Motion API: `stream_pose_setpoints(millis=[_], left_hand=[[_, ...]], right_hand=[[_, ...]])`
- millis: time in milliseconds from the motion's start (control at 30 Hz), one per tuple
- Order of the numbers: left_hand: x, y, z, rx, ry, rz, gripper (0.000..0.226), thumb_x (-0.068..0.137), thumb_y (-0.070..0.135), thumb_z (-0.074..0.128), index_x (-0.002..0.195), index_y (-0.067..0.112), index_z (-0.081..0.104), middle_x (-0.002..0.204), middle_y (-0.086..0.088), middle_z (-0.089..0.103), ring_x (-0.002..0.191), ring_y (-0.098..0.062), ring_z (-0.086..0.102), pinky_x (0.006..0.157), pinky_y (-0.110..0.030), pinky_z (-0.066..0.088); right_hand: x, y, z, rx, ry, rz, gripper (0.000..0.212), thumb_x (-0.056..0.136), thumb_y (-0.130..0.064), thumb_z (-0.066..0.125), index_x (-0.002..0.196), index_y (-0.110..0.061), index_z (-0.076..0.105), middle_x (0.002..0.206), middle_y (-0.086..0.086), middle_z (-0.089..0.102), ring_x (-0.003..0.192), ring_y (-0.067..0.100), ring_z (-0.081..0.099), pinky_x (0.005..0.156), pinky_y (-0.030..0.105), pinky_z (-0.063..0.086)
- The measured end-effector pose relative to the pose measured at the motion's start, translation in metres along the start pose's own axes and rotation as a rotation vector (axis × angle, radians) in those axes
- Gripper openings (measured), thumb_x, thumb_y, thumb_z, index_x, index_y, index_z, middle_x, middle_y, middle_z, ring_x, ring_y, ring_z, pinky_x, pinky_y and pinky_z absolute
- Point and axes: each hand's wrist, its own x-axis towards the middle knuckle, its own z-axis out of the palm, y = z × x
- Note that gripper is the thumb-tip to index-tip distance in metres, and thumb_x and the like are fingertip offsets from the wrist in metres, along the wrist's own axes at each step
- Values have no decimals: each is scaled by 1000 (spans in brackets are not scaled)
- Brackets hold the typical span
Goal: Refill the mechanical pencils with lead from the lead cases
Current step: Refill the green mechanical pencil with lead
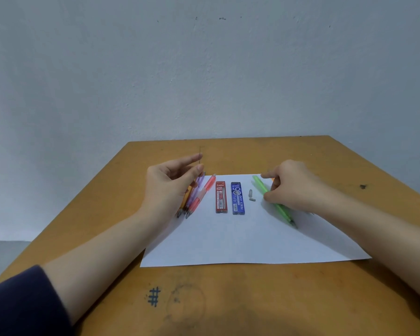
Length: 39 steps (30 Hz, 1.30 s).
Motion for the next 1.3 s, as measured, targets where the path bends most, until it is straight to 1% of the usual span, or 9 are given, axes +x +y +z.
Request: stream_pose_setpoints(millis=[133,300,400,500,633,767,867,1033,1300], left_hand=[[3,-6,-3,67,-38,50,17,86,11,65,99,21,71,82,11,70,68,9,64,46,-7,44],[10,-14,-7,212,-67,138,17,83,15,71,84,32,71,69,30,67,79,17,59,57,-2,43],[14,-18,-8,294,-59,181,17,81,20,72,82,37,70,74,23,68,79,12,58,60,-5,45],[18,-21,-11,394,-54,235,18,80,25,73,82,43,69,84,17,68,83,2,57,61,-13,46],[20,-21,-13,520,-73,310,21,80,31,72,82,51,64,83,27,63,92,4,52,70,-18,42],[21,-22,-14,561,-76,322,21,78,34,72,83,52,62,93,13,66,96,1,49,69,-16,37],[22,-24,-15,579,-81,331,20,78,36,71,84,52,62,96,9,65,93,5,46,67,-13,34],[21,-24,-14,588,-100,355,22,78,35,72,82,54,61,91,13,64,90,11,45,66,-12,34],[19,-23,-13,584,-113,390,25,77,29,75,81,51,64,85,18,63,89,13,45,66,0,33]], right_hand=[[0,-1,-1,116,151,-115,44,79,-10,63,121,-23,65,65,-7,59,58,8,48,58,24,39],[-5,-4,2,173,261,-269,39,79,-8,62,112,-29,69,72,-9,59,65,9,51,67,31,48],[-4,-4,4,149,348,-368,38,80,-7,62,110,-28,70,78,-5,57,72,7,52,72,31,48],[-3,-2,4,124,429,-456,35,82,-3,63,110,-23,71,83,-1,55,71,-3,48,68,9,39],[-1,2,6,72,558,-598,33,81,0,61,107,-16,72,82,-4,50,72,-1,42,71,0,32],[2,5,8,-1,638,-681,33,81,0,57,107,-13,72,82,0,50,70,11,44,65,12,32],[4,7,8,-27,666,-705,32,82,2,56,106,-11,72,81,6,53,68,15,45,64,14,31],[7,8,9,-37,682,-717,32,83,1,56,107,-13,72,82,6,53,69,15,47,63,18,36],[8,7,12,-38,684,-746,32,83,-1,55,106,-14,73,80,6,52,67,16,46,62,20,34]])
